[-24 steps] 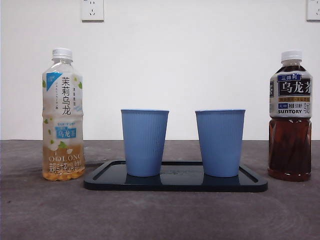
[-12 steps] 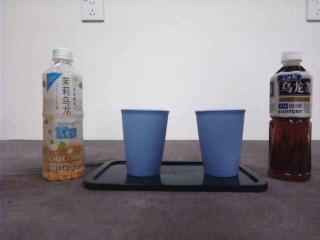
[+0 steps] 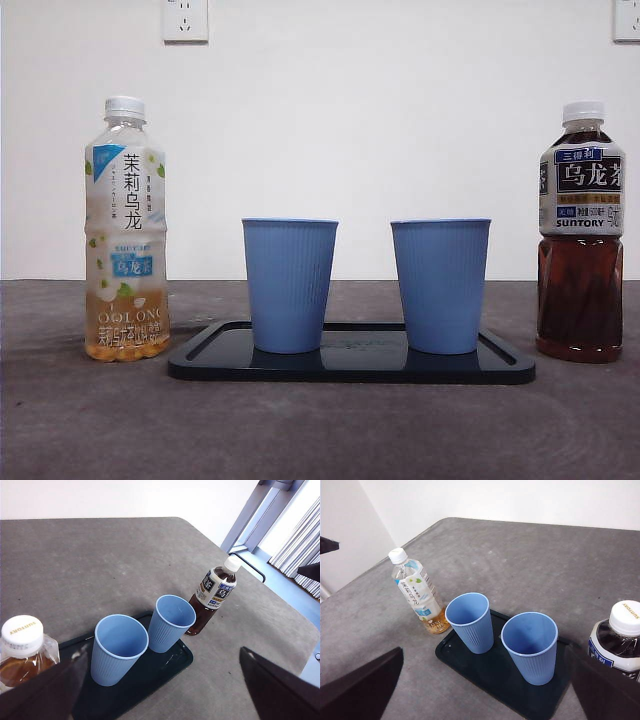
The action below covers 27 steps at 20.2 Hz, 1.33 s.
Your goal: Pour the drink into the cup
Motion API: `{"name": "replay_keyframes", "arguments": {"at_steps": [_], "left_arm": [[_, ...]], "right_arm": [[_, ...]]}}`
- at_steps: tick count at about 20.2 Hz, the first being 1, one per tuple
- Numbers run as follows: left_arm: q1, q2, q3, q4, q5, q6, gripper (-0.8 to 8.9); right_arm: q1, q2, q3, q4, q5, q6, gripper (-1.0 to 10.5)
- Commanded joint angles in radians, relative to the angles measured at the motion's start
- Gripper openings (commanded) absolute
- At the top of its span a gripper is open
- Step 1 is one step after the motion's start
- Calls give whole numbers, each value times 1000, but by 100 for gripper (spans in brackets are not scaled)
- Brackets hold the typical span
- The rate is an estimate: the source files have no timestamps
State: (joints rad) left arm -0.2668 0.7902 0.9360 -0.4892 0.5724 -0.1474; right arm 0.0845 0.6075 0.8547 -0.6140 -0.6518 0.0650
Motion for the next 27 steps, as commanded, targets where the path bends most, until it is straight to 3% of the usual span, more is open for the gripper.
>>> {"name": "replay_keyframes", "arguments": {"at_steps": [1, 5, 9, 20, 27], "left_arm": [[-4, 4, 19, 11, 2, 3, 509], [-4, 6, 19, 9, 2, 3, 506], [-4, 7, 19, -7, 2, 1, 498], [-4, 15, 19, -134, -2, 58, 498], [-4, 16, 18, -204, -6, 122, 498]], "right_arm": [[7, 6, 19, 8, -2, 32, 528], [8, 6, 19, 6, 7, 38, 528], [8, 16, 16, 4, 85, 83, 527], [37, 26, -31, 6, 264, 82, 526], [65, 18, -222, 231, 381, 99, 525]]}}
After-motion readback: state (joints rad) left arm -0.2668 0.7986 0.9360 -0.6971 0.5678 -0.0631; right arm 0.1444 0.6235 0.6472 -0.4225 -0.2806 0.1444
